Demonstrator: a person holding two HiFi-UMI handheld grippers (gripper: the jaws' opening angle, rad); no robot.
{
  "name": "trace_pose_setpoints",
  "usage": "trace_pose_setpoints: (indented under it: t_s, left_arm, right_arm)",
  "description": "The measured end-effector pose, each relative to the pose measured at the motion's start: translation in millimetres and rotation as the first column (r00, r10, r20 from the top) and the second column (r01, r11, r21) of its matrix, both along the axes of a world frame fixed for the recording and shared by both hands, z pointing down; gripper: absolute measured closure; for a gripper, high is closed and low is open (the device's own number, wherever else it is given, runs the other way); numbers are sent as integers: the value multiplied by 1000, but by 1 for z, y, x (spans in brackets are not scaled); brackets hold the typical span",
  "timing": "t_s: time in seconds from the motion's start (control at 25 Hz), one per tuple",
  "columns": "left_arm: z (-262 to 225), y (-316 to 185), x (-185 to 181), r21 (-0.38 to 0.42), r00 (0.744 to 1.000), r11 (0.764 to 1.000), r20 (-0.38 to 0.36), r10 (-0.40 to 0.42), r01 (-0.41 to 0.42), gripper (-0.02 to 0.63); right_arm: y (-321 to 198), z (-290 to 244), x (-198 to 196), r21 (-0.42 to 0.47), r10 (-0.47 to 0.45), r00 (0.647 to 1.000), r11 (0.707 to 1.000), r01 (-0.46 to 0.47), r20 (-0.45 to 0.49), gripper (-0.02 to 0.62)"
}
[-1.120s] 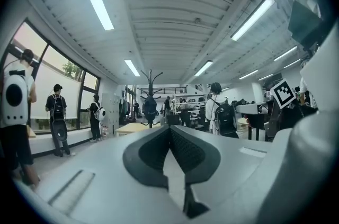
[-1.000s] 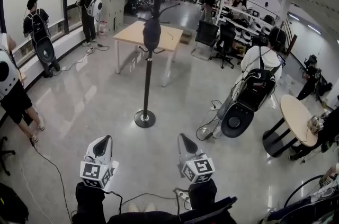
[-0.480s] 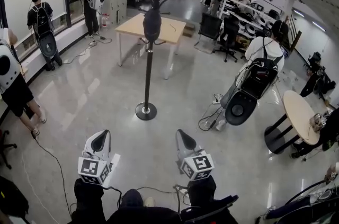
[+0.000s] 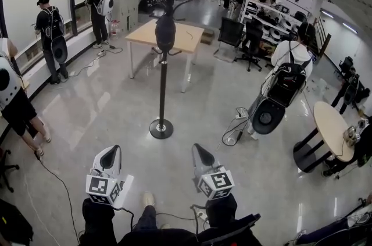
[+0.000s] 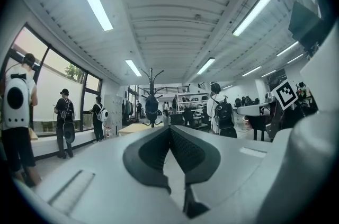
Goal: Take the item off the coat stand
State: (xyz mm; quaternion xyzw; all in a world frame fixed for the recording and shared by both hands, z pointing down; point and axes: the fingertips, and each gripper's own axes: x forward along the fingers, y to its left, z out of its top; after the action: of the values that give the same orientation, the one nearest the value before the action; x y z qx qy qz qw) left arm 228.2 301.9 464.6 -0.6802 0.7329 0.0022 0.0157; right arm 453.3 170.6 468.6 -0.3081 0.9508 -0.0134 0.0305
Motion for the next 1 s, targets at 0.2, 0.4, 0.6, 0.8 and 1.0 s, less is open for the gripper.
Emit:
trace_pose_setpoints:
  t_s: [0.2,0.4,0.6,0.8,1.0]
  left_arm:
    - [-4,-29,-27,5,1000,1000,-3,-10,10,603]
    - [8,-71,-69,6,1000,1000,-12,-14,14,603]
    - [0,-110,-105,0,1000,1000,-13,-10,10,603]
    - [3,-144,-147,8,1000,1000,-10,1,-1,603]
    - [-2,-174,-174,12,1000,1000,-12,15,-15,603]
  right_arm:
    - [-33,0,-30,9,-3,1000,1000,3,3,594]
    - [-74,1,-70,-1,-16,1000,1000,16,5,594]
    - [-114,-1,-110,3,-13,1000,1000,13,-3,594]
    - [-145,-1,-149,7,-4,1000,1000,4,-6,594]
    - [-174,-8,-171,12,19,1000,1000,-19,2,594]
